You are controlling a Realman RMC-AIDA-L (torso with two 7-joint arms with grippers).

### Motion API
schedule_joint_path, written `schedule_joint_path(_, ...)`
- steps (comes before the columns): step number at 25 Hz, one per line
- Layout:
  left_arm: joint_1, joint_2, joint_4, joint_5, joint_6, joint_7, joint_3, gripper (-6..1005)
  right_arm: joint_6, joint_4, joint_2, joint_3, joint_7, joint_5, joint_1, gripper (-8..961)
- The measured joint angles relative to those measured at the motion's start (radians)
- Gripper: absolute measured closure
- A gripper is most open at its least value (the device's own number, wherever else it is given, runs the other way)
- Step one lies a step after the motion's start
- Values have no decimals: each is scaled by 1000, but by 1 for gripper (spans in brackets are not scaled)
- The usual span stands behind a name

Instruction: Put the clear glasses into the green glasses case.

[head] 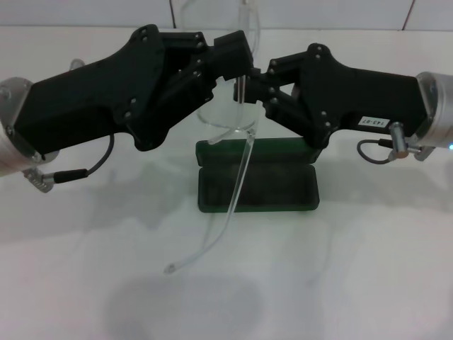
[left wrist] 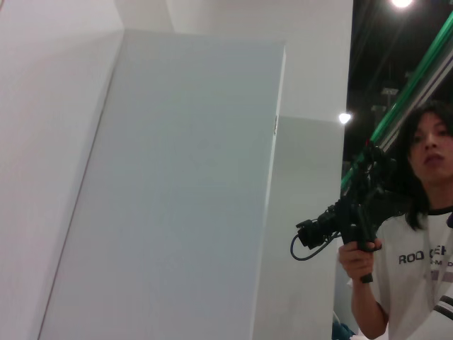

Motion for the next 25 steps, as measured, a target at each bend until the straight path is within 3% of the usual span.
schedule_joint_path(25,-6,-5,-37,-15,-52,15,2,960,12,-2,0,-50,-12,21,18,907)
